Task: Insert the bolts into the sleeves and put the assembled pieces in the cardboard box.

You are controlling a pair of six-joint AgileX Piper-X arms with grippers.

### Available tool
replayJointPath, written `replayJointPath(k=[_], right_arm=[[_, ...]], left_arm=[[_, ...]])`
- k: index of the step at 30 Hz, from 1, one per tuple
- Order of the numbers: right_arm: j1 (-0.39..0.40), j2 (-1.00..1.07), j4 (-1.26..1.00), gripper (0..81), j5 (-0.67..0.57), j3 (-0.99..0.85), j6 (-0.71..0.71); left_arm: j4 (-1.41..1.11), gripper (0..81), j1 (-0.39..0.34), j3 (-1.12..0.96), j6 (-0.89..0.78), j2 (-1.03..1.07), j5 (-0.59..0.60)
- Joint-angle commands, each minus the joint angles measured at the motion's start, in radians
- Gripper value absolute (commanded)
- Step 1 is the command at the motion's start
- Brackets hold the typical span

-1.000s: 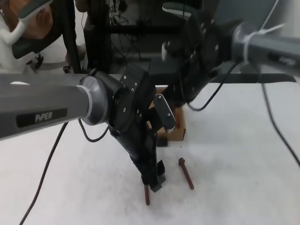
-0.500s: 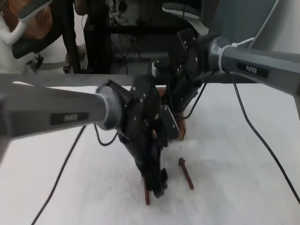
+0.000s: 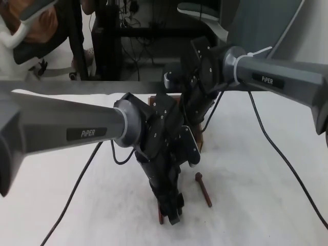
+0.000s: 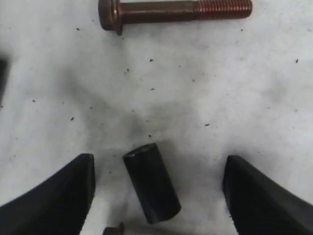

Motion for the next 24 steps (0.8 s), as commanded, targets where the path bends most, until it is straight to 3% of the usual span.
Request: replayJointPath(k=[1, 10, 13, 17, 24], right_arm=[[0.001, -0.018, -0.009, 70.0, 0.001, -0.015, 0.000], [0.001, -0.184, 0.002, 68.0, -0.063, -0.015, -0.002], [-0.001, -0.282, 0.026, 68.0, -0.063, -0.015, -0.002], [-0.001, -0.406, 0.105, 68.0, -0.059, -0.015, -0.002], [-0.003, -0.546, 0.356, 68.0, 0.120, -0.015, -0.002]], left_arm=[[0.003, 68.3, 0.002, -0.006, 0.007, 0.007, -0.045], [0.025, 67.8, 0.003, -0.006, 0.016, 0.007, -0.065], [0.067, 58.0, 0.003, -0.013, 0.016, 0.007, -0.091], [0.142, 56.7, 0.003, -0.045, 0.016, 0.007, -0.135], [0.183, 56.7, 0.001, -0.116, 0.007, 0.007, -0.122]])
